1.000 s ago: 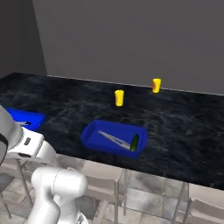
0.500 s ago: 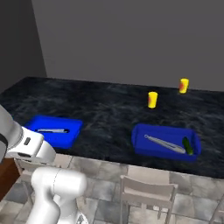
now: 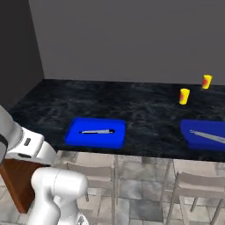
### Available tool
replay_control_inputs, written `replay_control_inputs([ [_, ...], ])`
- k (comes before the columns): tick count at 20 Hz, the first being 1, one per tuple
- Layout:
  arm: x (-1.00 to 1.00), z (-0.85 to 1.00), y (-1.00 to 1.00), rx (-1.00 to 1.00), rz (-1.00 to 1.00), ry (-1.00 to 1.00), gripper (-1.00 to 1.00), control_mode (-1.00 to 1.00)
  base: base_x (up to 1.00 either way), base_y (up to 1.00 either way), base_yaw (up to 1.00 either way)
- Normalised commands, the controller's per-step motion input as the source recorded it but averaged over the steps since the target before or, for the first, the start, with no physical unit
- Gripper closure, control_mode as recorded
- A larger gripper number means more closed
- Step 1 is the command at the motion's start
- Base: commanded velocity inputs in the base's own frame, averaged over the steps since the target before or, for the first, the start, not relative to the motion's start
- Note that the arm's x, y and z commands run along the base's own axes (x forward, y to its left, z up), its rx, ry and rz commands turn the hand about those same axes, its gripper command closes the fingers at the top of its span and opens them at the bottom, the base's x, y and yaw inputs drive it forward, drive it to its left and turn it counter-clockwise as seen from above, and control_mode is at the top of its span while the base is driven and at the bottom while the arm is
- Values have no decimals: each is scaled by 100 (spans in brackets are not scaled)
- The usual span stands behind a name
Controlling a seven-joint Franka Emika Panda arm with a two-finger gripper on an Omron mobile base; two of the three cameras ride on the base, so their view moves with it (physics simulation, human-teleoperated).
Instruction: Gather the cucumber and broccoli from the fridge and place them on a tray on the dining counter. Then gather the chicken drumstick and fish from the fridge and place them on the other tray.
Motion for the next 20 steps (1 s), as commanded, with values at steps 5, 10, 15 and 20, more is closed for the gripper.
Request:
replay_control_inputs([
  [5,0,0,0,0,0,0,-100,100,-39,100,-25],
  [10,0,0,0,0,0,0,-100,100,-29,100,-25],
  [15,0,0,0,0,0,0,-100,100,-12,100,-24],
  [20,0,0,0,0,0,0,-100,100,0,100,-22],
])
